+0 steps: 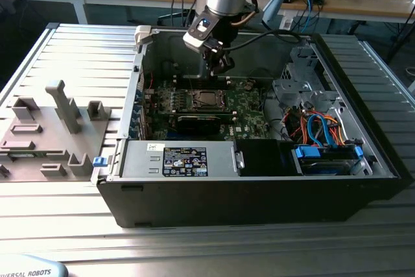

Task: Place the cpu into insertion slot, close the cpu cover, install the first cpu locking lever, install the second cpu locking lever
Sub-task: 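Install the first cpu locking lever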

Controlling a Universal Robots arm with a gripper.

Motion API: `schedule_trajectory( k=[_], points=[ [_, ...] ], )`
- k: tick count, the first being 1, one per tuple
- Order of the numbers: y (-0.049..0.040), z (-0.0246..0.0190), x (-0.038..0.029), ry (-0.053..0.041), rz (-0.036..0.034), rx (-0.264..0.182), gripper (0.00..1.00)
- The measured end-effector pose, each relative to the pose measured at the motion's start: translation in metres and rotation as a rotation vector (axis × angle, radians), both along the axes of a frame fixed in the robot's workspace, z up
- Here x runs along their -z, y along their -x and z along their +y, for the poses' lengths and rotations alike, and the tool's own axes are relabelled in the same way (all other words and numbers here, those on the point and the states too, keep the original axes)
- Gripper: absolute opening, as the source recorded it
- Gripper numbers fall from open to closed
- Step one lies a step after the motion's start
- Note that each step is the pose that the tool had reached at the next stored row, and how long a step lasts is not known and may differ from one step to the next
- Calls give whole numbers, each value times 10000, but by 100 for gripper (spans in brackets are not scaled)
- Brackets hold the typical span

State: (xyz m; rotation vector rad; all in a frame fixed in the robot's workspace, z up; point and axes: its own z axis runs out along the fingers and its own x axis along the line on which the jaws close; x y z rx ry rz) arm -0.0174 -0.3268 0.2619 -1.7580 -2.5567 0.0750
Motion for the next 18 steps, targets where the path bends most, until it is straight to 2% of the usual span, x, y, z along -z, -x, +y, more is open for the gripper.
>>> schedule_trajectory(
  k=[18],
  points=[
    [0,0,0,0,0,-928,11]
  ],
)
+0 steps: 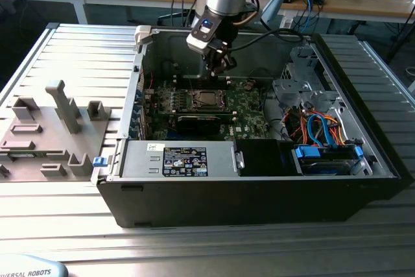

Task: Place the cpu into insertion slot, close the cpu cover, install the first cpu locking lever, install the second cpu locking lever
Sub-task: 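Install the first cpu locking lever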

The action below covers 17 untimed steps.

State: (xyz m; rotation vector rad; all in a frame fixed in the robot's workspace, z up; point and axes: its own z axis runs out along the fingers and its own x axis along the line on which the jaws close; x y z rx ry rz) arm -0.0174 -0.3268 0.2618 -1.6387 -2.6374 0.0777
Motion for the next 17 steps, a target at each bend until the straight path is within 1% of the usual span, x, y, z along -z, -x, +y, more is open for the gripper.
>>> schedule_trajectory(
  k=[17],
  points=[
    [0,0,0,2,0,-909,11]
  ],
)
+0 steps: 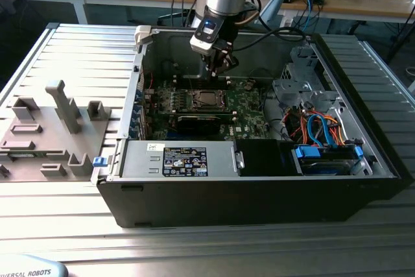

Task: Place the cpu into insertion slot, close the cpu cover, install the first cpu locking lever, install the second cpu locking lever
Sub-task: 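Install the first cpu locking lever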

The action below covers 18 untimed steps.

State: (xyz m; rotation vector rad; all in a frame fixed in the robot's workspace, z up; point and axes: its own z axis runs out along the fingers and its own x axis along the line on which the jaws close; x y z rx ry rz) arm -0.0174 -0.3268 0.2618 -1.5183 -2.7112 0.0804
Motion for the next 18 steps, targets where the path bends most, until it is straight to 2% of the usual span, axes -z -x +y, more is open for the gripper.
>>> schedule_trajectory(
  k=[18],
  points=[
    [0,0,0,2,0,-685,11]
  ],
)
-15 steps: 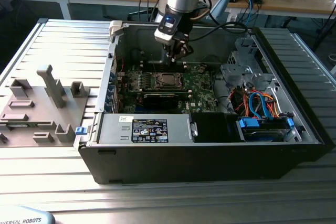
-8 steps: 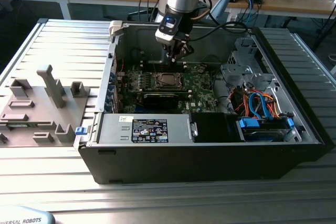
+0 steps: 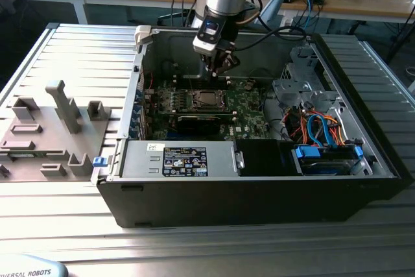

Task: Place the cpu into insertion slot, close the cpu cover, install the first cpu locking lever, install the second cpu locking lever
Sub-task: 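Install the first cpu locking lever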

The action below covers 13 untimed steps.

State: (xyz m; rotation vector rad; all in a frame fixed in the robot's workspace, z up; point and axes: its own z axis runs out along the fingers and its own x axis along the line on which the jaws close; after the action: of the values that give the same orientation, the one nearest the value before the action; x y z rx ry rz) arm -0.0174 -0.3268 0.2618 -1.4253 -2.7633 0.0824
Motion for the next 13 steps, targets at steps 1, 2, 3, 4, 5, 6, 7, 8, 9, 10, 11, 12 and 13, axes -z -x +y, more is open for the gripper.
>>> schedule_trajectory(
  k=[1,2,3,4,5,6,7,8,9,10,11,12,13],
  points=[
    [0,0,0,0,0,-28,11],
    [0,0,0,0,0,-58,11],
    [0,0,0,0,0,-107,11],
    [0,0,0,0,0,-151,11],
    [0,0,0,0,0,-183,11],
    [0,0,0,1,0,-236,11],
    [0,0,0,1,0,-264,11],
    [0,0,0,1,0,-308,11],
    [0,0,0,1,0,-339,11],
    [0,0,0,1,0,-387,11],
    [0,0,0,1,0,-441,11],
    [0,0,0,1,0,-495,11],
    [0,0,0,1,0,-527,11]
  ],
)
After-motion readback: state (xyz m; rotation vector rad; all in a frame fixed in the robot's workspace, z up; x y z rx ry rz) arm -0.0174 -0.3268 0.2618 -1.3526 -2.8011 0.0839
